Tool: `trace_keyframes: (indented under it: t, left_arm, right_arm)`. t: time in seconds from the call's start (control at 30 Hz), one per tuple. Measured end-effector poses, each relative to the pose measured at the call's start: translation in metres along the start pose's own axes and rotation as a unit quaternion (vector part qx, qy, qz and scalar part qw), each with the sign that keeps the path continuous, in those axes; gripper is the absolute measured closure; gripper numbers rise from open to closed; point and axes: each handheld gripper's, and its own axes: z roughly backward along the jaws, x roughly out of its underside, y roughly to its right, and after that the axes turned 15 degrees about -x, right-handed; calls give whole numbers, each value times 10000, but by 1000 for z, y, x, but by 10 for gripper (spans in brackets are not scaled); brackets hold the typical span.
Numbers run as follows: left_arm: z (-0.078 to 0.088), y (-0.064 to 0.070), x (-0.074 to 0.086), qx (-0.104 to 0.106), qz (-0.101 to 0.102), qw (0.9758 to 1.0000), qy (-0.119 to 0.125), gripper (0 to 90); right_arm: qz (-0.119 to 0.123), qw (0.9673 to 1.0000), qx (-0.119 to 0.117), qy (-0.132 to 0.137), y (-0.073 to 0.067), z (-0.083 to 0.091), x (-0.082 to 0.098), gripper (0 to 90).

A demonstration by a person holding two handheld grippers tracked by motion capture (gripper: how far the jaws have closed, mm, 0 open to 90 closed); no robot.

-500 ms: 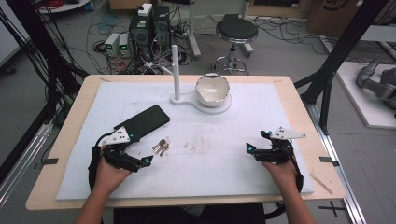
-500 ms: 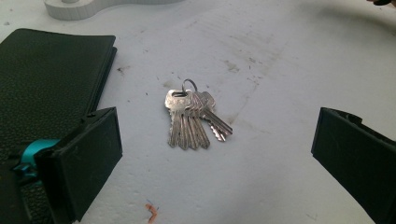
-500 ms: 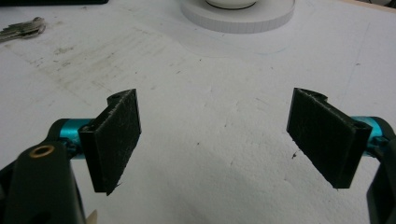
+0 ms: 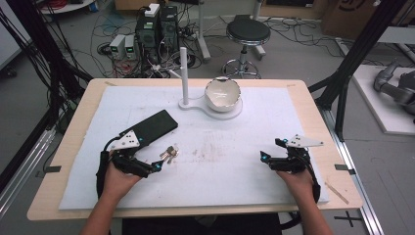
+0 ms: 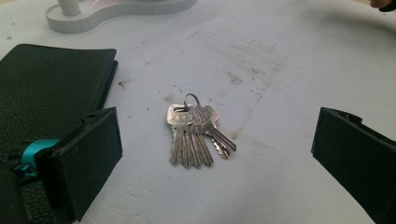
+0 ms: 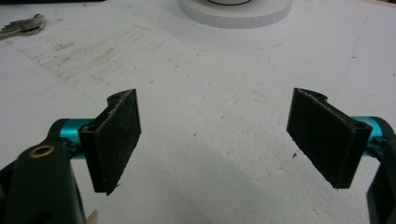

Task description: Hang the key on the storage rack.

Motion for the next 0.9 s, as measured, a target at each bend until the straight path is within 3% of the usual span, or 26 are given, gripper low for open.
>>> trace_keyframes:
  t: [0.3,0.37,0.4,0.43,0.47,0.5,0.57,0.67,0.9]
  left_arm:
    - [-21,-4,-17,20,-11,9999,-159,28]
    - [-27,-3,-22,32,-90,9997,-230,30]
    - [-30,-3,-24,85,-135,9994,-304,167]
    - [-38,-3,-28,251,-175,9986,-434,219]
    - [-38,-3,-28,251,-175,9986,-434,266]
    - [-43,-3,-29,296,-185,9983,-467,266]
    - [-52,-3,-28,377,-69,9981,-475,352]
    - [-66,-5,-22,396,3,9964,-751,430]
    - [-74,-9,-20,416,64,9944,-965,618]
  right_arm:
    - [-40,10000,25,-43,-3,0,0,182]
    - [-44,10000,9,-35,-2,-1,0,182]
    - [-48,10000,-10,-51,-2,-1,1,182]
    - [-44,10000,-9,-44,-1,-1,1,182]
    - [-33,10000,-13,-47,-1,-2,1,182]
    - [-33,10000,-13,-47,-1,-2,1,182]
    - [-32,10000,-28,-46,-1,-2,1,182]
    - [-20,10000,-29,-77,-2,-2,1,182]
    - [-21,9999,-28,-104,-2,-2,2,182]
